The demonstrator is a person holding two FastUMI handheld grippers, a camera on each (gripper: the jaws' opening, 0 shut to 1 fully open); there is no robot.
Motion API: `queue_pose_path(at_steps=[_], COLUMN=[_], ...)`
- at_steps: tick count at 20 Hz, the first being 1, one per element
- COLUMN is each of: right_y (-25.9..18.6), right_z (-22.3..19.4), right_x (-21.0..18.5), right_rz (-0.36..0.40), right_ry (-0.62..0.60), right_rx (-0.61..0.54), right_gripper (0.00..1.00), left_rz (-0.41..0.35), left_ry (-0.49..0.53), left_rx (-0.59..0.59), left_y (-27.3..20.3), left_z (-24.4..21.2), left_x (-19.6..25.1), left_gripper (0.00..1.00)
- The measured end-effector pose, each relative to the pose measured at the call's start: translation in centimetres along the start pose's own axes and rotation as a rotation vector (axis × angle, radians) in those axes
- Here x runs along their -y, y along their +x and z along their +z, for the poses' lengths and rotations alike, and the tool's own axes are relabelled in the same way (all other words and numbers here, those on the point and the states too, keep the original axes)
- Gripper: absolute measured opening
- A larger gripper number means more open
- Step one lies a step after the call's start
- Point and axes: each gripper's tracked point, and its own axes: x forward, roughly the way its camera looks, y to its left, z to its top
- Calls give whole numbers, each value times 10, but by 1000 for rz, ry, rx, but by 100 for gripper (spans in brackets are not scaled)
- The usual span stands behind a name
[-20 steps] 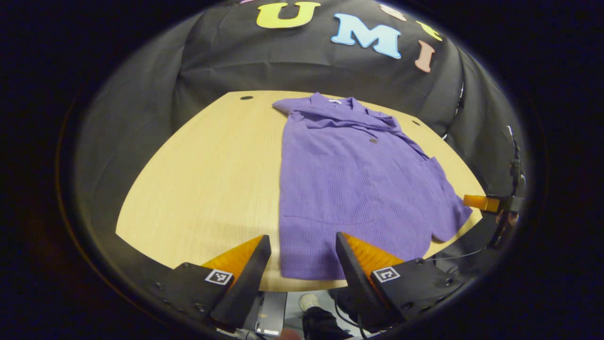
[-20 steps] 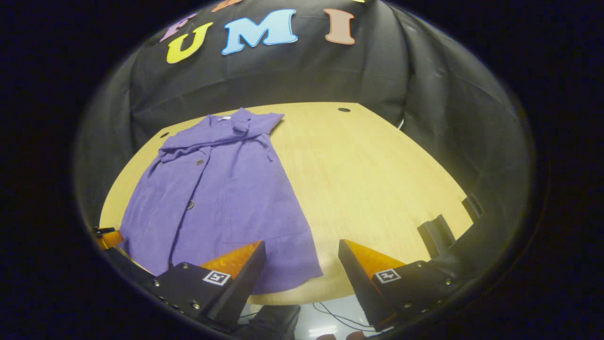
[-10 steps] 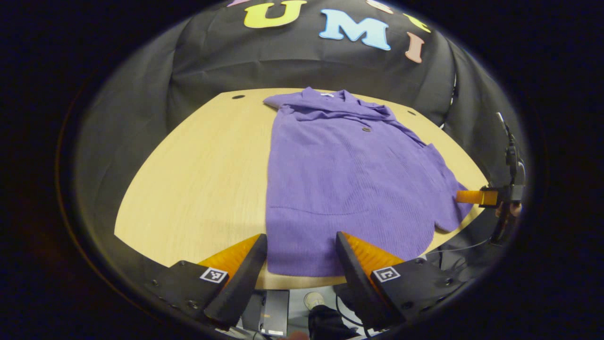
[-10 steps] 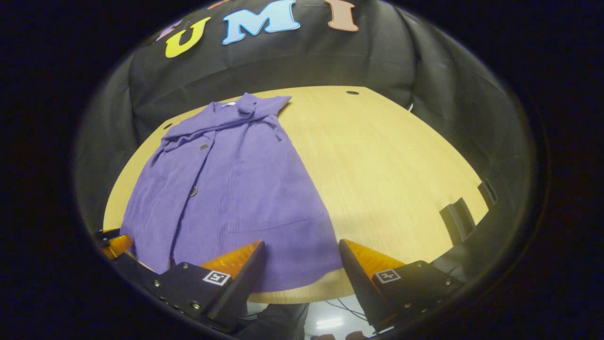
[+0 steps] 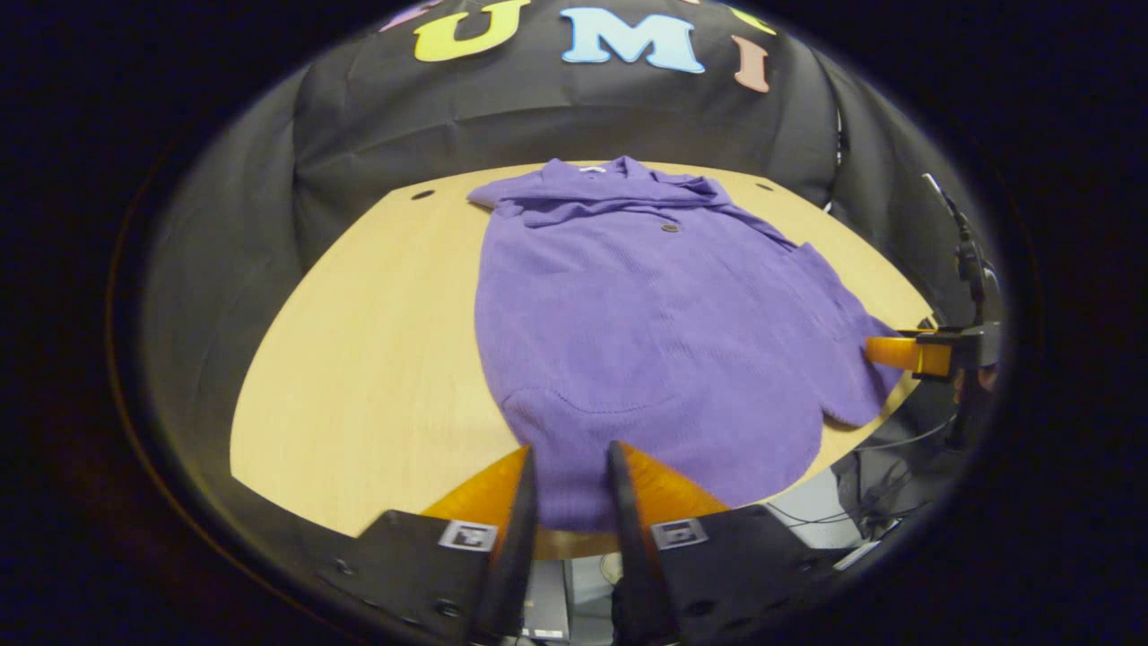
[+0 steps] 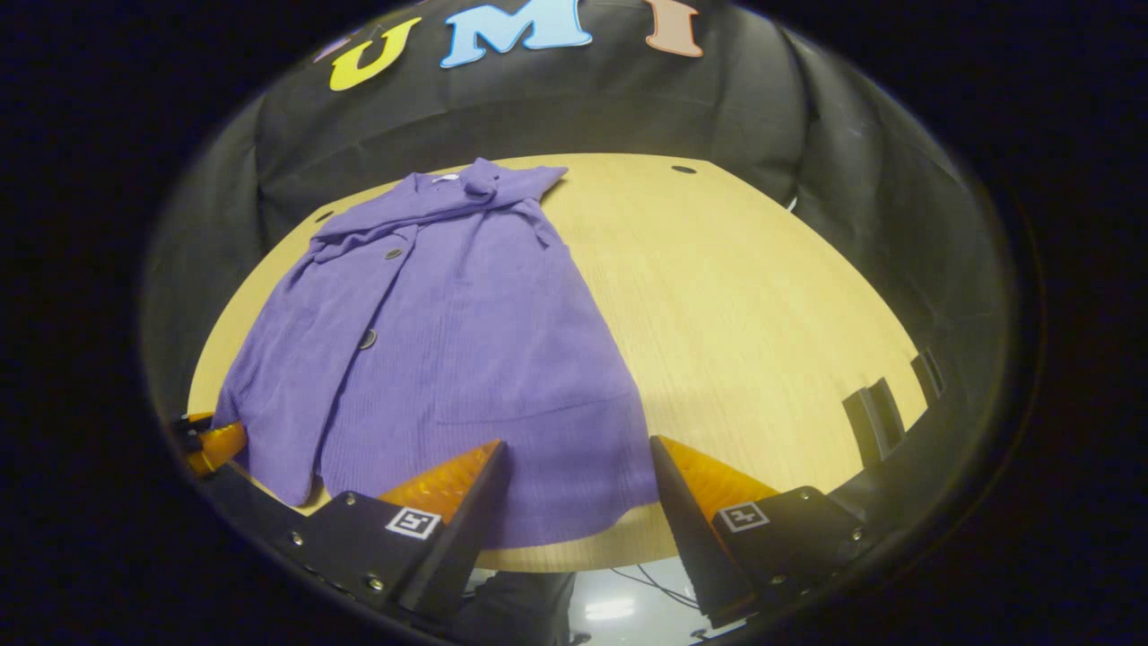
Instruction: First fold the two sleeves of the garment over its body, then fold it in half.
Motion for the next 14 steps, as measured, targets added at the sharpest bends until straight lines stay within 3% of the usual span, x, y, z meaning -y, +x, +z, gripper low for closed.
queue_pose_path(at_steps=[1, 7, 9, 10, 12, 13, 14], right_y=[1, 0, 0, 1, 1, 2, 2], right_z=[0, -1, 1, 1, 5, 3, 4], right_x=[0, -1, -6, -7, -13, -15, -15], right_rz=[3, 4, 15, 14, 32, 20, 18], right_ry=[-1, -11, -9, -7, 7, 59, 69], right_rx=[3, -8, -26, -35, -42, -49, -56], right_gripper=[93, 96, 95, 61, 58, 37, 15], left_rz=[1, -7, 17, 18, 6, 15, 4], left_ry=[10, 0, -30, -26, -28, -31, -59], left_rx=[2, 11, 10, 8, 11, 23, 17], left_y=[0, 2, 2, 2, 0, 2, -4], left_z=[-2, 0, 0, -1, -1, 2, 1], left_x=[1, 2, 0, -1, 2, 0, 0], left_gripper=[43, 42, 25, 24, 25, 25, 12])
